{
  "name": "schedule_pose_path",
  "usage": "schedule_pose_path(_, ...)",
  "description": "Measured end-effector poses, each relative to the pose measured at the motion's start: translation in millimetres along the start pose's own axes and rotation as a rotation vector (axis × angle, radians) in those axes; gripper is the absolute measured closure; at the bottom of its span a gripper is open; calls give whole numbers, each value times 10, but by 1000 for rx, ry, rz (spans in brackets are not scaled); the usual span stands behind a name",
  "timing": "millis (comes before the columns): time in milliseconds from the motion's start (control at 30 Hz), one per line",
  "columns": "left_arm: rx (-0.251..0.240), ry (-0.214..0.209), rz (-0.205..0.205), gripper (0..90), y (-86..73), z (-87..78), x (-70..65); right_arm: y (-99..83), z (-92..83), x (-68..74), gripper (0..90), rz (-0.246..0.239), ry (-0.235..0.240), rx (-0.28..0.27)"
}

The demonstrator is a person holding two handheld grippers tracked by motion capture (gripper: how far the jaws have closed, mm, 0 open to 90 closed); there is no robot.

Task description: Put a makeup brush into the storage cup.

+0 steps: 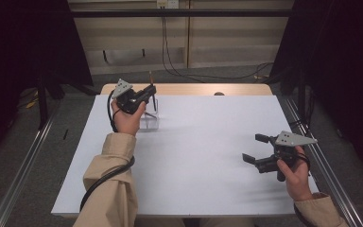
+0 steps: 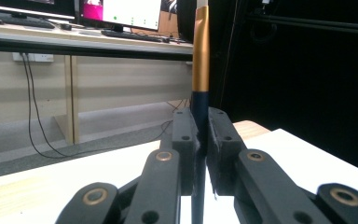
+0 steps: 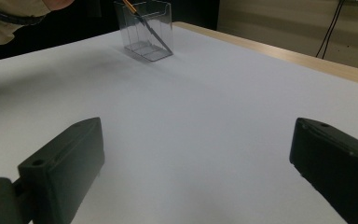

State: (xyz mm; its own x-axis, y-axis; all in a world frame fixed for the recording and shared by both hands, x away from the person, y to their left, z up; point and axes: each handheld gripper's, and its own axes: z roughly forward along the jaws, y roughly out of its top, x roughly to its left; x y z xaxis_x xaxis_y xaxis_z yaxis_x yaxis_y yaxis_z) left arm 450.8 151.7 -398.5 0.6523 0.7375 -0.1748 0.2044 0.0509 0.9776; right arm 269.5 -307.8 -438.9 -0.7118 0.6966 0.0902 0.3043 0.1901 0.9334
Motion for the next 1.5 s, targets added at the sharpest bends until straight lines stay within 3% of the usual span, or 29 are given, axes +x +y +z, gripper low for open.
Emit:
schedule_pose_path(300,4,25,3,829,-58,10,29,-4,1,-7,27,2,0,5)
schedule_pose_path(1500,39,24,15,813,-203,10,8,2,-11,-5,27,3,-3,-3)
